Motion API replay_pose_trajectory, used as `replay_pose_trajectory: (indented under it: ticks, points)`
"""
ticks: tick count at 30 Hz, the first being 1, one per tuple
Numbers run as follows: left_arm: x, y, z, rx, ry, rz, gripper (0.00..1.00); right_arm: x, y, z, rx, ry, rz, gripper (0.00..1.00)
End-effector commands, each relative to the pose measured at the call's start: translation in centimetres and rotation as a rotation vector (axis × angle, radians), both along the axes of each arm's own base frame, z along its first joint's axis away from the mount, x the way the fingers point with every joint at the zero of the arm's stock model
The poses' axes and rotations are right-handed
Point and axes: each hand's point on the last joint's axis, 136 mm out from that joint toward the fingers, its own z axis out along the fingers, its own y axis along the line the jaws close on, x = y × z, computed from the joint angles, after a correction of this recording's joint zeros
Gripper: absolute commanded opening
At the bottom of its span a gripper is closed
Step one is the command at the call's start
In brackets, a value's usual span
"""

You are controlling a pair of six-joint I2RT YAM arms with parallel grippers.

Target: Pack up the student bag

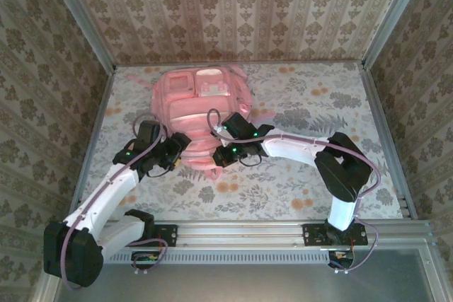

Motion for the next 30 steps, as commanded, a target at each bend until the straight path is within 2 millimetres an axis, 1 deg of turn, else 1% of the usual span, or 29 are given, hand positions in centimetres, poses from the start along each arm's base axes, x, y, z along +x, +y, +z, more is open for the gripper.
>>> replay_pose_trajectory:
  ticks: [1,4,7,9,10,12,15,18,21,24,30]
  points:
    - [0.2,0.2,-1.6,-0.001,0.041,0.068,0.64,-0.2,1.2,0.5,0.047,0.0,0.008,0.0]
    - [0.3,-0.1,-2.5,0.013,0.062,0.064,0.61,0.0,1.0,0.4,0.04,-0.005,0.001,0.0]
    - [0.6,-0.2,-2.8,0.035,0.069,0.062,0.59,0.0,1.0,0.4,0.037,-0.008,0.0,0.0]
    - [0.9,0.0,-2.8,0.052,0.059,0.068,0.53,0.1,0.9,0.3,0.031,-0.011,-0.003,0.0]
    - [1.0,0.2,-2.8,0.064,0.054,0.072,0.49,0.1,0.8,0.3,0.026,-0.014,-0.004,0.0]
    - [1.5,0.6,-2.6,0.091,0.034,0.075,0.35,0.1,0.5,0.0,0.002,-0.024,-0.002,0.0]
    - [2.0,1.4,-2.4,0.114,0.019,0.081,0.18,0.1,-0.5,-0.4,-0.052,-0.037,0.001,0.0]
    - [2.2,2.0,-2.2,0.133,0.004,0.078,0.09,0.0,-1.5,-0.9,-0.106,-0.048,0.005,0.0]
    - [2.3,2.4,-1.8,0.154,-0.005,0.071,0.04,0.1,-2.7,-1.2,-0.149,-0.054,-0.004,0.0]
    - [2.2,2.7,-1.8,0.164,-0.008,0.068,0.03,0.6,-4.0,-1.5,-0.174,-0.049,-0.026,0.0]
    - [1.7,3.8,-2.0,0.178,0.0,0.072,0.02,1.7,-6.4,-1.4,-0.202,-0.05,-0.068,0.0]
